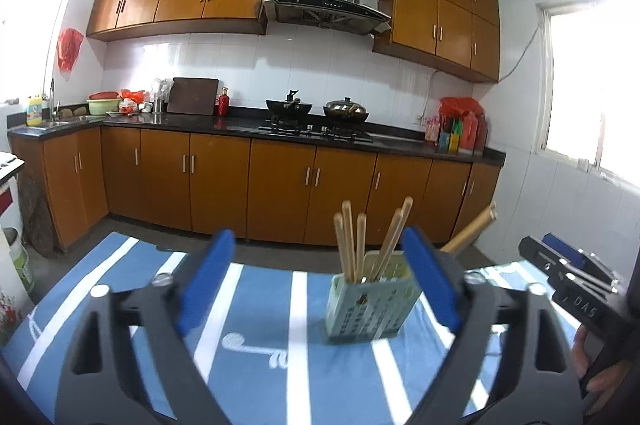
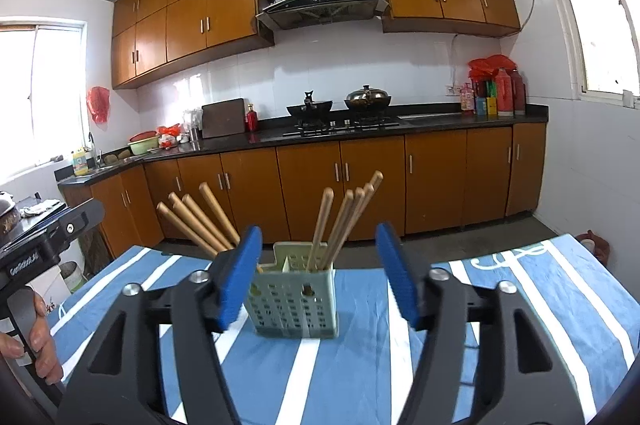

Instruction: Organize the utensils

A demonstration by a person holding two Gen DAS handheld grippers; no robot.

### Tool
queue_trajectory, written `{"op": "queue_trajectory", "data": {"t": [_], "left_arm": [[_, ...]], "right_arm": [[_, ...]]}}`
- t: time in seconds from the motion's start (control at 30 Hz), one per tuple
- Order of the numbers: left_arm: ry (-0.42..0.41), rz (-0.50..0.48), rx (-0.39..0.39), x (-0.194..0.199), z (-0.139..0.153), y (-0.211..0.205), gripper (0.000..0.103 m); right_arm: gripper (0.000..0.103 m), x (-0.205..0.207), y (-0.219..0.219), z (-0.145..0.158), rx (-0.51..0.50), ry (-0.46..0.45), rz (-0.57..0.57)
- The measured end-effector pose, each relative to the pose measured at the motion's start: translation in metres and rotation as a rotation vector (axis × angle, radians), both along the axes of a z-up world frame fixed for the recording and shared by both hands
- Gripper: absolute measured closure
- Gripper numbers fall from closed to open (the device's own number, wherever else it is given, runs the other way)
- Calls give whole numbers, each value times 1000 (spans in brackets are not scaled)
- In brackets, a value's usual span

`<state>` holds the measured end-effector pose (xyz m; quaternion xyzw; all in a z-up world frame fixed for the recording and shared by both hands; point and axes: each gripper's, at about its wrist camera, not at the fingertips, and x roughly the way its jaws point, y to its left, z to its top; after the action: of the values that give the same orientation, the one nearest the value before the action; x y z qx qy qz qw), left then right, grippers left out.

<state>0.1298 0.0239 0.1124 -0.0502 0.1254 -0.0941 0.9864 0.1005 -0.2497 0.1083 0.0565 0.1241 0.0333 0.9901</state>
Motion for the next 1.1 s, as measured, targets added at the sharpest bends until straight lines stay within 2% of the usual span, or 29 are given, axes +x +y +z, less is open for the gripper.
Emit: {"op": "queue_trajectory", "data": {"t": [0.07, 0.1, 0.17, 0.3, 0.5, 0.83, 1.1], "left_arm": [[-4, 12, 22, -8, -7, 1, 4], [-6, 17, 29, -11, -9, 0, 4], [-2, 30, 49, -18, -16, 1, 4], [22, 63, 91, -27, -32, 0, 4], [47, 102, 132, -38, -52, -2, 4], [65, 85, 152, -52, -71, -8, 4], [93, 71, 154, -53, -82, -11, 4]], "right_arm": [[25, -6, 1, -6, 0, 3, -3], [23, -10, 2, -9, 1, 5, -3], [11, -14, 3, -13, -2, 10, -2], [2, -23, 7, -25, -15, 12, -12], [2, -32, 16, -42, -60, 27, -34], [2, -41, 13, -68, -21, 88, -36], [2, -50, 17, -79, -58, 86, -58]]}}
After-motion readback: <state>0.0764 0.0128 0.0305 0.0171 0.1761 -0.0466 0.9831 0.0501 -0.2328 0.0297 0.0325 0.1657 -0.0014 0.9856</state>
